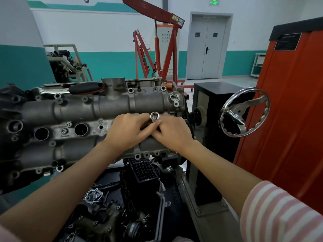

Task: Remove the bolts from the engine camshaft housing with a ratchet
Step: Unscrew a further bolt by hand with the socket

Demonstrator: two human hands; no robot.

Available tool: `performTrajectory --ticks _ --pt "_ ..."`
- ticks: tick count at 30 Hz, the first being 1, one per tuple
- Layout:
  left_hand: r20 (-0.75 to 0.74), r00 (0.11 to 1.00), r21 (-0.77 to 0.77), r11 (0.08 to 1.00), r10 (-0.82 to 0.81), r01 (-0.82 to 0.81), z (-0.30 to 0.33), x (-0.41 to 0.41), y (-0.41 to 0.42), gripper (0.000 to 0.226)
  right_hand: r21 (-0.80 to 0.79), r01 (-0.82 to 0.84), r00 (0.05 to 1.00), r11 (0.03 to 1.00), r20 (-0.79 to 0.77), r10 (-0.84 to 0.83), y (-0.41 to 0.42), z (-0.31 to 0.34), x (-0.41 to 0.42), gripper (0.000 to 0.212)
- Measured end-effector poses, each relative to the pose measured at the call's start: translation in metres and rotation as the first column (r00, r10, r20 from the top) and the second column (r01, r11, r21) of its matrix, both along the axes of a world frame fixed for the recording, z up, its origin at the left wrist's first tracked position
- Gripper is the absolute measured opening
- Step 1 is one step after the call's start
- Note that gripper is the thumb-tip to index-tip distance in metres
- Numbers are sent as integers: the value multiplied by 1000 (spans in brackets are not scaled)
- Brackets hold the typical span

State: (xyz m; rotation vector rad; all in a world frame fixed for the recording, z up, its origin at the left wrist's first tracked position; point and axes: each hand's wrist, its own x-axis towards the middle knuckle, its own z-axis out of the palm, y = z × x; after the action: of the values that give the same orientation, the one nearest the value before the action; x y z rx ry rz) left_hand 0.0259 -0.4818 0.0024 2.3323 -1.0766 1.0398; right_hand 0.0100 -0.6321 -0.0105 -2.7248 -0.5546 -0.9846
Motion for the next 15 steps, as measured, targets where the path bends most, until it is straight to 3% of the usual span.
performTrajectory --ticks 8,11,15 --pt "15 1000 -8 1000 -21 21 0 -1 -2 33 44 -14 1000 999 -19 15 0 2 -1 32" --pt "11 1000 -23 1000 -15 15 -1 1 0 42 18 34 999 999 -29 -34 1 2 -1 38" --pt "-6 1000 -31 999 -15 15 -1 3 0 53 58 -15 1000 998 -26 17 1 2 -3 27"
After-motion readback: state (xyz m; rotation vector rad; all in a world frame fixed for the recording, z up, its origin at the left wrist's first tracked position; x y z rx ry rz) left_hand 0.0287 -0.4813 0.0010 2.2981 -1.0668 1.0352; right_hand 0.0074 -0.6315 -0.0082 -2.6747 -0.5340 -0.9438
